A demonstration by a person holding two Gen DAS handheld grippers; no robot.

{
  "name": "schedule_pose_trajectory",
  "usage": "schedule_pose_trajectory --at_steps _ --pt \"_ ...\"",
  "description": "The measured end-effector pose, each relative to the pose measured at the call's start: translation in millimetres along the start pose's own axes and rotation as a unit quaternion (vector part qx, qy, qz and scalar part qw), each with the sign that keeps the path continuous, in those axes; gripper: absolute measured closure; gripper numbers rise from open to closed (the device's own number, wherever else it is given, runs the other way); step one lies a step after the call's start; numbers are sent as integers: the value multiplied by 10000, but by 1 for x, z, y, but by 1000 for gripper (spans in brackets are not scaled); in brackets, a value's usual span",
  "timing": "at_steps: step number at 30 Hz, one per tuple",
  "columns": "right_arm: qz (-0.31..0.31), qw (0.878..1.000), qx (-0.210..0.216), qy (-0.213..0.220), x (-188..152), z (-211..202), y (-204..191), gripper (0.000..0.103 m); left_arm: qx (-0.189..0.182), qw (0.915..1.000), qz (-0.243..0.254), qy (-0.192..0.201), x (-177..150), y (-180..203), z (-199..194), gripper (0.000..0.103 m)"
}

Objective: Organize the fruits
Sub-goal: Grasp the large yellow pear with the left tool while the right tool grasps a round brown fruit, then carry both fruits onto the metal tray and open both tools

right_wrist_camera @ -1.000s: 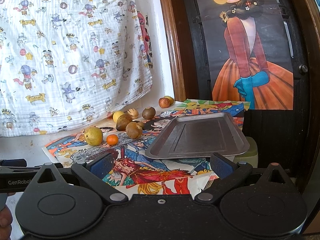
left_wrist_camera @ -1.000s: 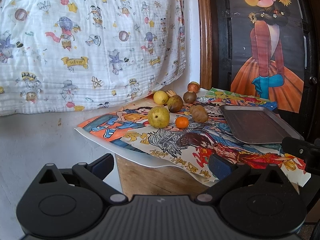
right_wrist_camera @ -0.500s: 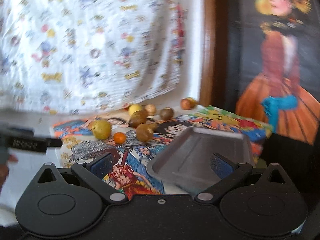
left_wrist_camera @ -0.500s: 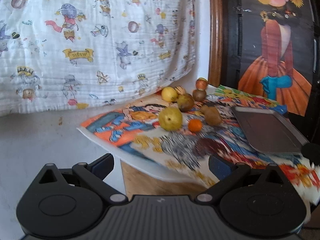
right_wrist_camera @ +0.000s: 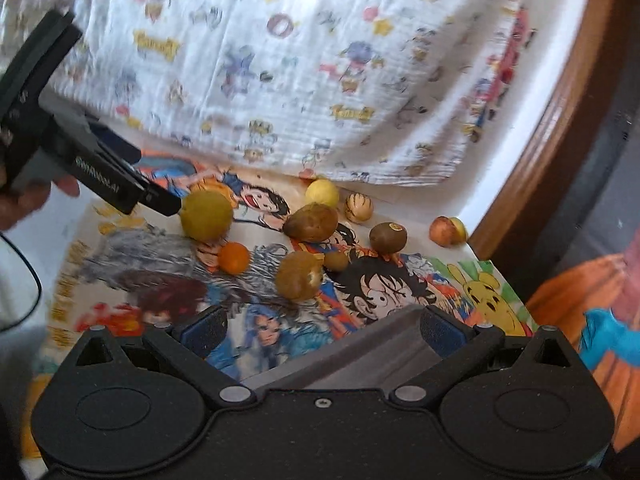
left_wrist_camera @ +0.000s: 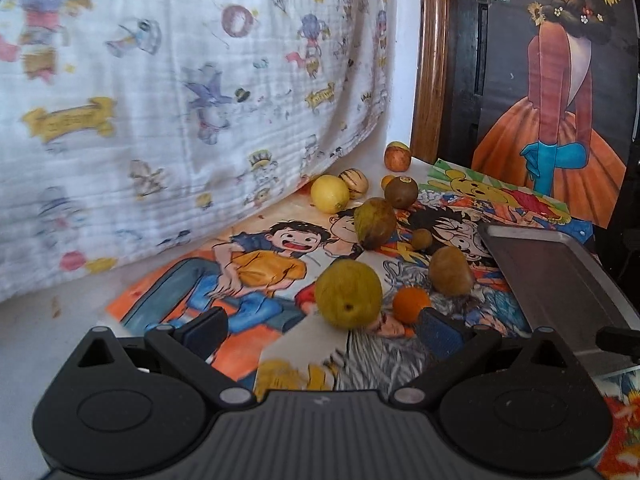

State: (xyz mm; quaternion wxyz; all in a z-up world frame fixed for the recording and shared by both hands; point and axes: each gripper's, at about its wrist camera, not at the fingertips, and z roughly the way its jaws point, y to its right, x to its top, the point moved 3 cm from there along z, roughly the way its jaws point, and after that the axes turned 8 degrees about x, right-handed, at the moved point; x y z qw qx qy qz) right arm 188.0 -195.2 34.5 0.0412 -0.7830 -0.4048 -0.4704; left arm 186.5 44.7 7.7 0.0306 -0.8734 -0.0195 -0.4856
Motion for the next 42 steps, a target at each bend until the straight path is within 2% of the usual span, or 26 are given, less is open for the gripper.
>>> schedule_pose_trajectory --at_steps 3,9,14,18,21,24,31,36,38,42 --pt "-80 9997 59 -231 1 28 12 1 -71 9998 0 -194 6 1 21 0" --pt "-144 9978 443 -471 5 66 22 8 -218 9989 -54 -417 13 2 52 1" --pt "-147 9969 597 -486 12 90 28 15 -251 9982 -61 -546 13 6 67 8" --pt "251 9937 980 -491 16 106 35 21 -285 9980 -50 -556 13 9 73 13" --pt "420 9913 1089 -610 17 118 38 27 -332 9978 -78 -566 14 10 74 20" --pt "652 9879 1206 -724 15 128 42 34 -339 9975 -116 -616 17 10 79 23" --pt "978 9803 1490 -852 14 141 47 42 -398 9961 20 -791 23 18 86 42" --pt "1145 9753 1681 -861 16 150 49 47 -366 9955 34 -878 25 22 89 44" --pt "1158 9751 1700 -827 17 152 49 53 -367 9948 2 -948 25 21 91 44" --pt "1113 9766 1659 -793 18 152 47 54 -343 9943 44 -1008 27 22 92 44"
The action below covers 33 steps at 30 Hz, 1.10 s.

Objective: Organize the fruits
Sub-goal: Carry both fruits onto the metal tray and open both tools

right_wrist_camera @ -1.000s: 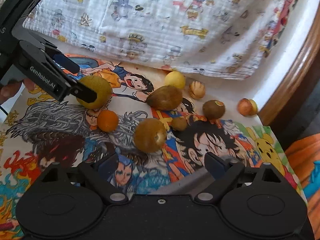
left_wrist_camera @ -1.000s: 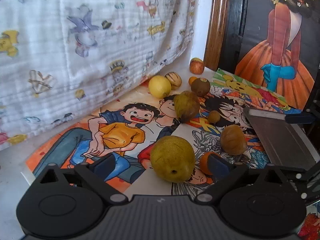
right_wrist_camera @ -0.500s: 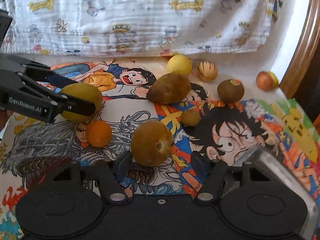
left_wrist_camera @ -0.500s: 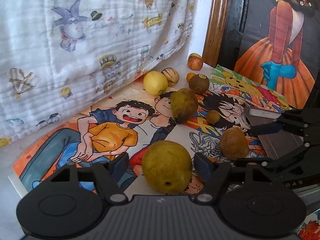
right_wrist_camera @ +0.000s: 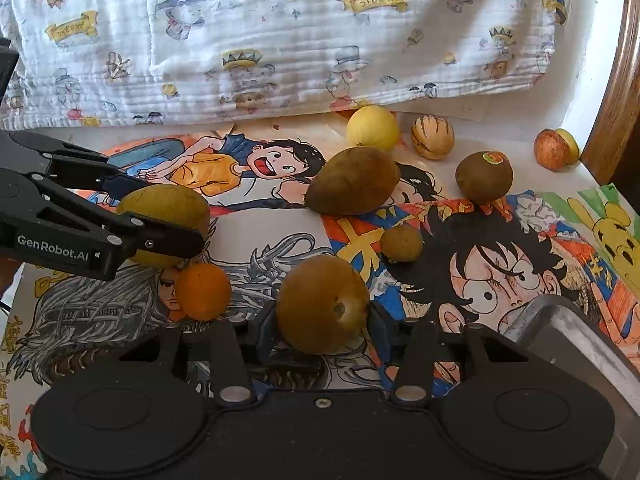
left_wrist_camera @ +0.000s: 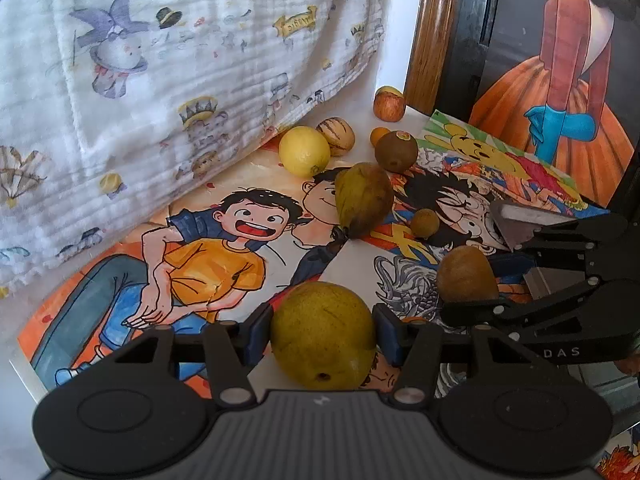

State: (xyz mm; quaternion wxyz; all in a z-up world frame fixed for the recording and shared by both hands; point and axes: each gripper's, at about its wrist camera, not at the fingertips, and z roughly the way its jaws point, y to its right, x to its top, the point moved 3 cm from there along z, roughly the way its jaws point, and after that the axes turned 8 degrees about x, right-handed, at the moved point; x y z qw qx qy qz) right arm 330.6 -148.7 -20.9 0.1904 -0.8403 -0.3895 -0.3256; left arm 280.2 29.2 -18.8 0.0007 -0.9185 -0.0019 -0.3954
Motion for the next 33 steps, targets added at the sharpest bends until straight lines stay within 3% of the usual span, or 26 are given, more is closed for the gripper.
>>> schedule_pose_trajectory --at_steps 7,13,16,20,28,33 --pt "305 9990 134 306 -10 -20 4 55 174 9997 -37 -163 2 5 -3 45" --pt "544 9960 21 710 -26 -69 16 55 216 9992 -298 -156 11 15 -17 45" --pt "649 9941 -240 838 -39 -96 32 55 197 9995 -244 -3 22 32 -28 45" --pt "528 9901 -951 891 -63 -123 54 55 -38 9996 -253 150 37 62 -32 45" --pt "478 9721 -2024 1083 -102 -146 99 55 -655 9976 -121 207 56 143 -6 45" --pt "626 9670 -2122 1266 -112 -146 124 55 -847 9963 30 149 64 181 28 45"
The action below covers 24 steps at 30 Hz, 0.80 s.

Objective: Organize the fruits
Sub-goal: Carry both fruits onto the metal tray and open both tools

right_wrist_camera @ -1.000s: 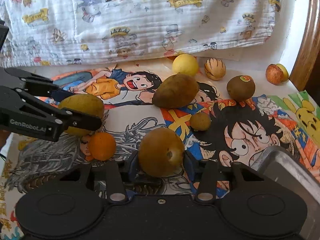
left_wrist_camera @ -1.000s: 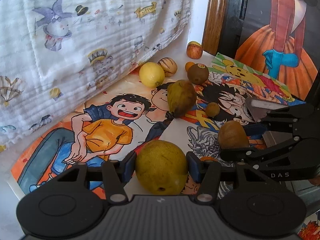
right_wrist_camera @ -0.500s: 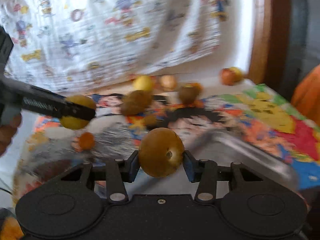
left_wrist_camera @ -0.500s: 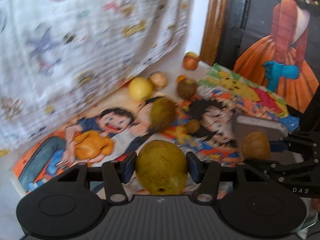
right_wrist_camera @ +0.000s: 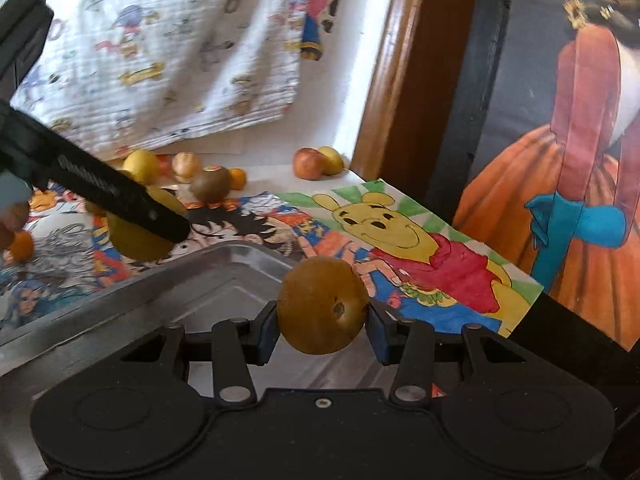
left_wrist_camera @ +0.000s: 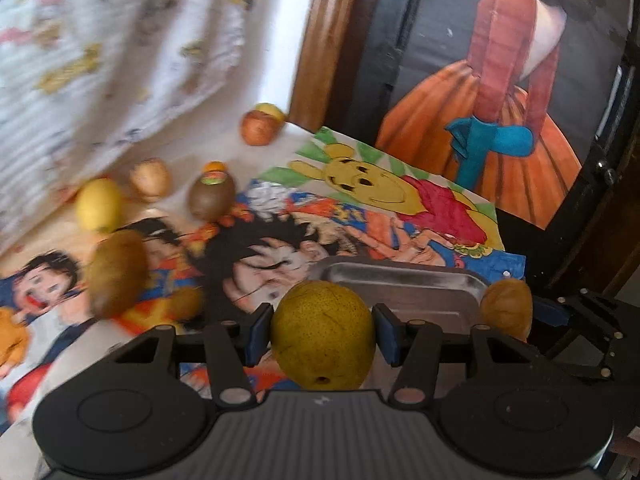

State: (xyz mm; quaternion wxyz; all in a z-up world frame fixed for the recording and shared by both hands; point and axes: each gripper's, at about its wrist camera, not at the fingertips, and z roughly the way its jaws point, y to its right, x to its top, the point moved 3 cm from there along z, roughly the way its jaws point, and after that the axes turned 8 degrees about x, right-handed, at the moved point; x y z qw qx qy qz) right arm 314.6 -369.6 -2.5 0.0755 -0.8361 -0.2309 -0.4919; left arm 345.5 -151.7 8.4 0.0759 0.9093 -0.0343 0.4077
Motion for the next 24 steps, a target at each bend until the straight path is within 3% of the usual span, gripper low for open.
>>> schedule_pose_trajectory --at_steps 10,18,24 --pt "414 9989 168 -170 -14 30 25 55 -235 9986 453 100 9 31 54 45" --pt "479 9984 254 -146 -20 34 22 53 -216 9988 432 -4 5 33 71 45" --pt "449 9985 278 -127 -19 30 20 42 -194 9992 352 -22 5 31 70 44"
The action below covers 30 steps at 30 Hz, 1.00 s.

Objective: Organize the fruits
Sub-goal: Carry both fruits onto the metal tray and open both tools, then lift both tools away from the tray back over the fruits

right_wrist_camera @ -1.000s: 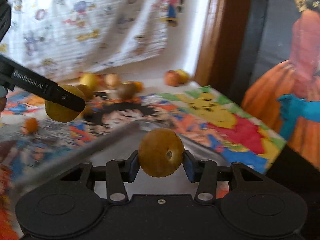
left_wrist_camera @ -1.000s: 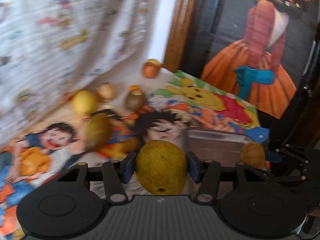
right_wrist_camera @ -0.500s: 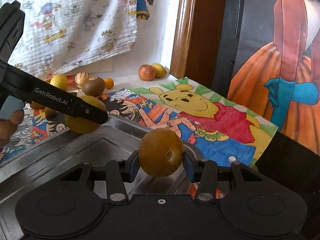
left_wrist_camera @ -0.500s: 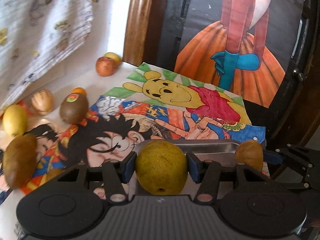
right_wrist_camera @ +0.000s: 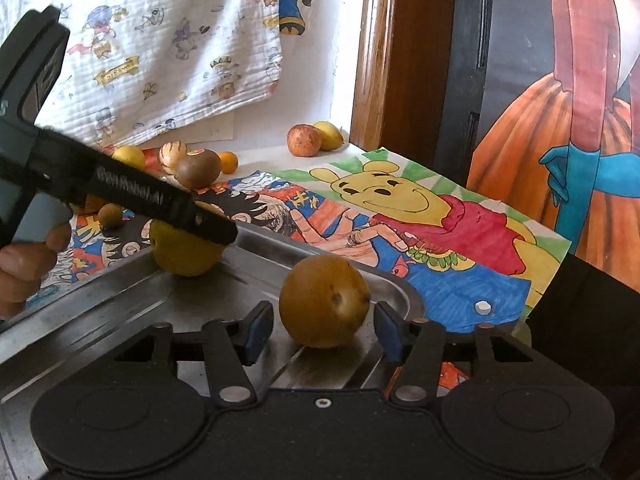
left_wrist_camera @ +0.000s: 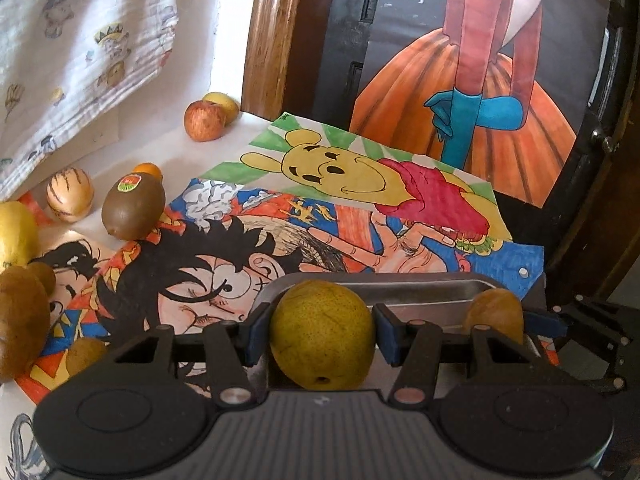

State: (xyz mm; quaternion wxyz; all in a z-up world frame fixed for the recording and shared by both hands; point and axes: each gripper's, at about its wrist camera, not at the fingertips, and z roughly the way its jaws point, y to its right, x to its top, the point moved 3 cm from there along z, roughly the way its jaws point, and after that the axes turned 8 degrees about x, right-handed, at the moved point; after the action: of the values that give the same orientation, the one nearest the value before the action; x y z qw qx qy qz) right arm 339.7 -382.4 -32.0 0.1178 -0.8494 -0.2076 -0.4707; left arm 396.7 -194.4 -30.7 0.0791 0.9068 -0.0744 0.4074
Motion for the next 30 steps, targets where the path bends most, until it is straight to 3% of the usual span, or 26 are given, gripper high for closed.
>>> schedule_pose_trajectory --at_steps 4,7,14,16,22,30 --pt "57 10000 0 23 3 -9 -4 35 10 9994 -253 219 4 -4 -14 20" --pt "99 9998 -35 141 9 -23 -10 27 12 9990 -292 342 8 -4 -28 19" --pt "199 9985 -101 496 20 -74 -34 5 128 9957 -511 761 9 -13 -83 1" --pt "208 9978 -114 615 22 -91 -45 1 199 9941 -534 921 6 -17 -104 1" --pt "348 9957 -129 851 22 -136 -80 1 350 9905 -410 1263 -12 -26 -163 0" --pt "489 9955 -140 801 4 -175 -135 1 572 9873 -628 1344 -55 -46 -222 0"
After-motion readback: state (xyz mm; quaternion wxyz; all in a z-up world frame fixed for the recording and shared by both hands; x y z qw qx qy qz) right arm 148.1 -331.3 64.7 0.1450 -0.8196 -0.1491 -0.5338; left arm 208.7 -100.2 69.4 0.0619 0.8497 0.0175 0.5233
